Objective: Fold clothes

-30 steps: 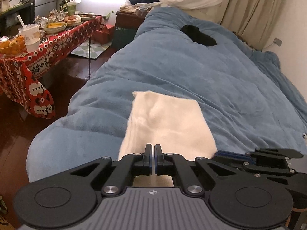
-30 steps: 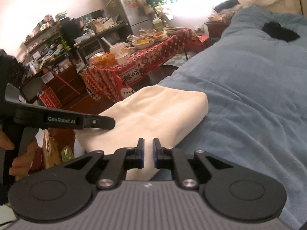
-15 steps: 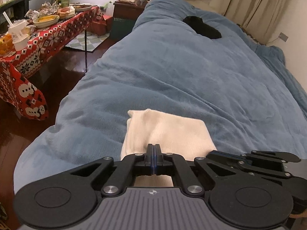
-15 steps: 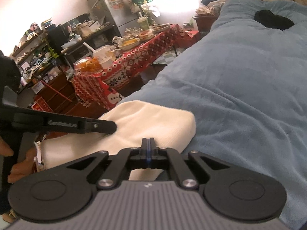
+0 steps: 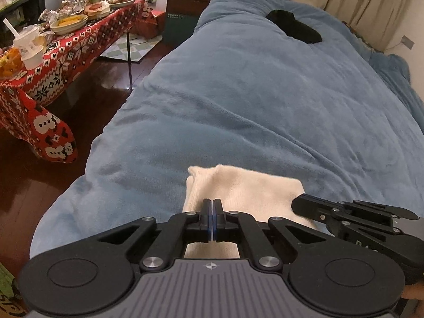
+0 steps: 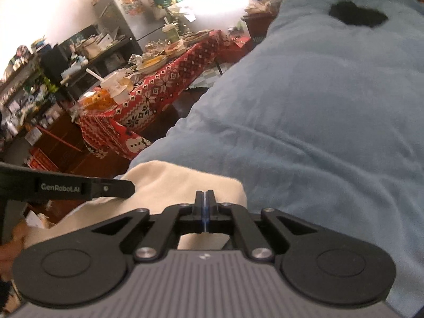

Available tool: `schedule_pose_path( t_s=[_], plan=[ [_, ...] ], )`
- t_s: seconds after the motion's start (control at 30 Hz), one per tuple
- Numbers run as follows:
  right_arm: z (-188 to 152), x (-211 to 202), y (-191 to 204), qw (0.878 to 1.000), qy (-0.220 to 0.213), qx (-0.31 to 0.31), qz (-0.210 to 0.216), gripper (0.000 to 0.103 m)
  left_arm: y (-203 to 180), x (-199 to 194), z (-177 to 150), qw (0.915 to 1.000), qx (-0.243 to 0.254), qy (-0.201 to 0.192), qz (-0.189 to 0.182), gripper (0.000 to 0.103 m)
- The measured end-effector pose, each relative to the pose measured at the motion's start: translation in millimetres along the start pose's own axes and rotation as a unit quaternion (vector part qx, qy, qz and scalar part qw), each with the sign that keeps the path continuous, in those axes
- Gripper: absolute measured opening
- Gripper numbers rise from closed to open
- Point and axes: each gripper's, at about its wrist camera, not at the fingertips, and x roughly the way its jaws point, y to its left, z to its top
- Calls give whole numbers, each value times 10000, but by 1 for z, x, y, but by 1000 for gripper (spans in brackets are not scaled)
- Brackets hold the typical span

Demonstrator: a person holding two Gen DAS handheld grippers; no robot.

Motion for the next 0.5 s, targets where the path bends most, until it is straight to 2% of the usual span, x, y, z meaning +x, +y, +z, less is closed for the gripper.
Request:
schedule_pose_path(
  t_s=[0.3, 0.5],
  plan=[
    [-49, -43, 37, 9988, 90, -360, 316, 3, 14, -33, -42, 9992, -294, -259, -84, 5],
    [-79, -76, 56, 9972, 81, -491, 557, 3, 5, -61, -74, 9988, -152, -463, -46, 4]
  ],
)
